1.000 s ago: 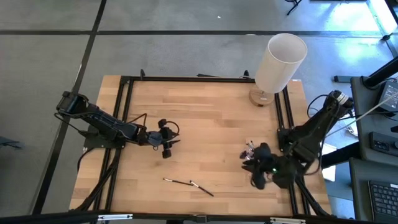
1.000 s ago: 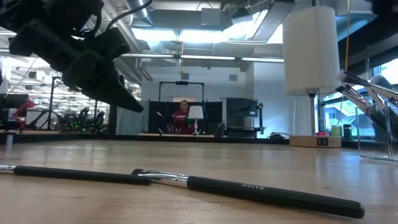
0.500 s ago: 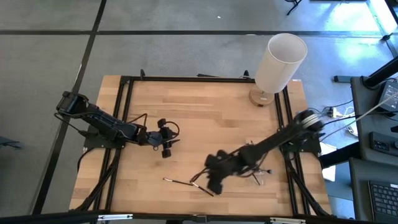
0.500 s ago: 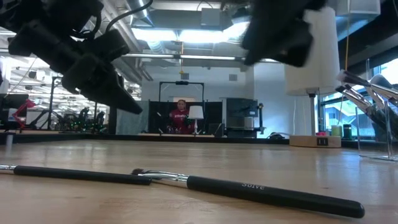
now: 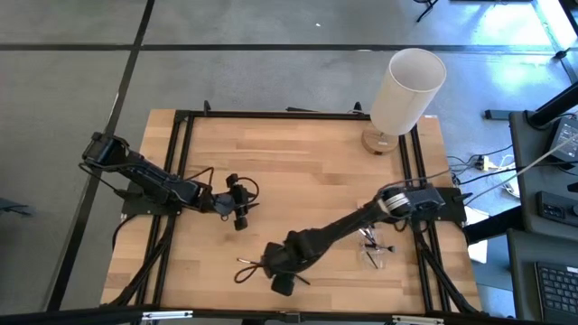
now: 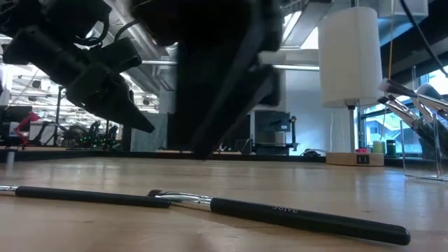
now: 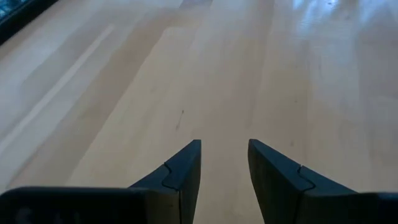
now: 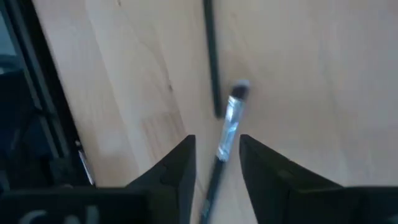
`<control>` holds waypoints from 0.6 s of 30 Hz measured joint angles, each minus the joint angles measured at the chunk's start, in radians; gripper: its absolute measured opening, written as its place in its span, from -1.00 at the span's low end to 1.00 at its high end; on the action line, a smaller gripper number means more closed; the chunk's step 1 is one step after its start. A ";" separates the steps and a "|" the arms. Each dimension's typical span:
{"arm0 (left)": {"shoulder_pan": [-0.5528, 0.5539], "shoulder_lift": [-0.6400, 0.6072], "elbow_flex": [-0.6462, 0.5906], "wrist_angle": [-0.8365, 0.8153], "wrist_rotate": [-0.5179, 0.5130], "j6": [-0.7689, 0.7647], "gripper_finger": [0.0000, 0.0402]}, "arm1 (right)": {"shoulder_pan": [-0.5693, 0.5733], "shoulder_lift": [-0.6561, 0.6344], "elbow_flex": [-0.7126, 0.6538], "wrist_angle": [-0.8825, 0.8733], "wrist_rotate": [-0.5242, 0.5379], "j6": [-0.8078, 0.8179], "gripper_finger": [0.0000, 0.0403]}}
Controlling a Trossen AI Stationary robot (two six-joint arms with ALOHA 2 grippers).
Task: Put items in baskets/containers
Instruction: Put the foundation brush into the right section of the transparent organizer
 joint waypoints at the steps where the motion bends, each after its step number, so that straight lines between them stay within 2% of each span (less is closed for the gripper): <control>1: -0.007 0.000 0.000 -0.003 -0.001 -0.009 -0.37 | -0.005 0.024 0.030 -0.005 -0.014 -0.002 -0.37; 5: -0.047 0.000 0.000 -0.028 -0.001 -0.036 -0.37 | -0.009 0.084 0.120 -0.090 -0.010 -0.002 -0.23; 8: -0.075 0.000 0.000 -0.055 -0.009 -0.047 -0.37 | -0.009 0.104 0.129 -0.132 -0.010 -0.012 -0.19; 15: -0.138 0.000 0.000 -0.124 -0.056 -0.099 -0.37 | -0.005 0.147 0.131 -0.128 -0.055 0.007 -0.19; 18: -0.155 0.000 0.000 -0.132 -0.083 -0.105 -0.37 | -0.004 0.167 0.133 -0.146 -0.068 0.032 -0.27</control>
